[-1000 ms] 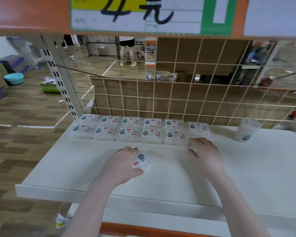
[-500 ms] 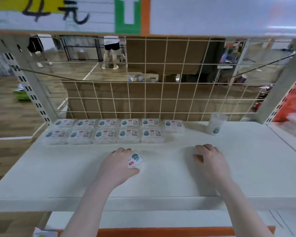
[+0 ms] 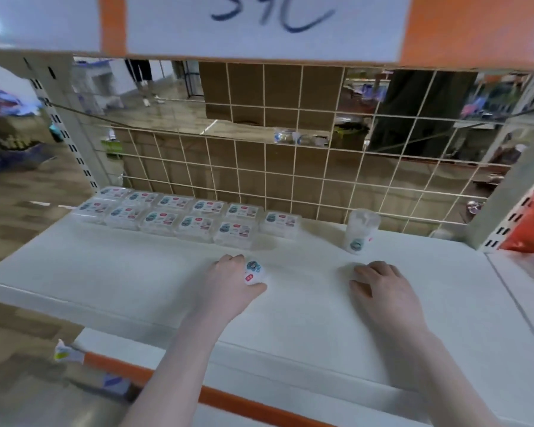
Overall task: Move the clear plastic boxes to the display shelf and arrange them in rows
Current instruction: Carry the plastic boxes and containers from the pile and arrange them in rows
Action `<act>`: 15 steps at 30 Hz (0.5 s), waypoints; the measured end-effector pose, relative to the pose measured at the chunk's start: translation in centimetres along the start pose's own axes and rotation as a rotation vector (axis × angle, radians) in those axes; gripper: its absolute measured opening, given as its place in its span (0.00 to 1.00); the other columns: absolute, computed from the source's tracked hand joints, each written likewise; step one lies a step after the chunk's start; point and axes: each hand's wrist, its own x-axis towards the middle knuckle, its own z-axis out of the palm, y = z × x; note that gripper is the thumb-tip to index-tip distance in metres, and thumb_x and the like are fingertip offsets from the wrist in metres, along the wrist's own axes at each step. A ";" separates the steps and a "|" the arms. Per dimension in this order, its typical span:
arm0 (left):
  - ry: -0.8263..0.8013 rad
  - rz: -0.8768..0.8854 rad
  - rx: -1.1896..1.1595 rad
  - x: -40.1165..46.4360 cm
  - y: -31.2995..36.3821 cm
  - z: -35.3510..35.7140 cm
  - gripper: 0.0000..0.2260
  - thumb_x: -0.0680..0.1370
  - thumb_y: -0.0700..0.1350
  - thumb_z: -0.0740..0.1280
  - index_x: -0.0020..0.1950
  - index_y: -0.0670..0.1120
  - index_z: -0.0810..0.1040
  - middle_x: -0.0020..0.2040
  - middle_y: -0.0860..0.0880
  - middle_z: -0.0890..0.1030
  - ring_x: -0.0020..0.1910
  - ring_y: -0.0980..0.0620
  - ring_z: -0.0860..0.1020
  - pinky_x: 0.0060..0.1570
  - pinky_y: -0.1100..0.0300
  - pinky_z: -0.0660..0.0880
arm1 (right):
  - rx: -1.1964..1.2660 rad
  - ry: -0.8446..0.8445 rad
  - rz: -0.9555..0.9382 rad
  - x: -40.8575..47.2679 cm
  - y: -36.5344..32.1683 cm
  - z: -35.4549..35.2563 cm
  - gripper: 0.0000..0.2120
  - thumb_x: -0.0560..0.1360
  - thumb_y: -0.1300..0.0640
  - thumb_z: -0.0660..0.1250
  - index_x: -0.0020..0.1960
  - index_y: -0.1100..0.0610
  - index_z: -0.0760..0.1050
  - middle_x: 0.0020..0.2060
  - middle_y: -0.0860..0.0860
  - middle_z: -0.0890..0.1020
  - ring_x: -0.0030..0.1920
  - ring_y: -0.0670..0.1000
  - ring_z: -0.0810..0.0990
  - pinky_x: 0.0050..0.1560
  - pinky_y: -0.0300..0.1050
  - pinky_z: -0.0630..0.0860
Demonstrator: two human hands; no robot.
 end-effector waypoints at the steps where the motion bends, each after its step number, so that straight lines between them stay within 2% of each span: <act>1: 0.010 -0.022 0.016 0.0 0.7 0.3 0.17 0.72 0.57 0.66 0.51 0.45 0.73 0.49 0.47 0.74 0.48 0.48 0.73 0.38 0.59 0.64 | 0.014 0.024 -0.020 0.1 0.3 0.3 0.10 0.72 0.58 0.70 0.51 0.60 0.81 0.46 0.57 0.80 0.49 0.62 0.76 0.48 0.50 0.72; 4: 0.013 -0.075 0.085 0.1 2.3 1.1 0.22 0.74 0.60 0.64 0.55 0.43 0.73 0.53 0.45 0.75 0.52 0.46 0.74 0.41 0.58 0.66 | 0.074 0.126 -0.067 0.2 0.8 1.1 0.07 0.67 0.61 0.72 0.44 0.61 0.81 0.38 0.58 0.79 0.40 0.63 0.77 0.40 0.51 0.75; 9: -0.067 -0.053 0.093 0.1 3.6 1.3 0.26 0.76 0.63 0.61 0.59 0.42 0.72 0.55 0.44 0.73 0.54 0.45 0.74 0.47 0.57 0.68 | 0.140 0.156 -0.082 0.4 1.5 1.4 0.09 0.64 0.63 0.75 0.43 0.61 0.81 0.38 0.58 0.79 0.38 0.63 0.77 0.39 0.52 0.76; 12: -0.111 0.105 0.073 0.0 2.5 0.4 0.28 0.76 0.62 0.61 0.68 0.44 0.69 0.64 0.46 0.70 0.62 0.47 0.71 0.56 0.57 0.67 | 0.169 0.172 -0.098 0.3 1.7 1.5 0.09 0.64 0.63 0.75 0.44 0.61 0.81 0.39 0.58 0.79 0.39 0.63 0.77 0.40 0.52 0.76; 15: -0.154 0.312 0.027 -0.3 1.2 -0.7 0.31 0.75 0.62 0.62 0.74 0.51 0.62 0.75 0.54 0.59 0.73 0.54 0.59 0.68 0.61 0.57 | 0.176 0.188 -0.095 0.4 1.7 1.5 0.09 0.64 0.63 0.75 0.44 0.61 0.81 0.39 0.57 0.79 0.39 0.62 0.77 0.41 0.51 0.75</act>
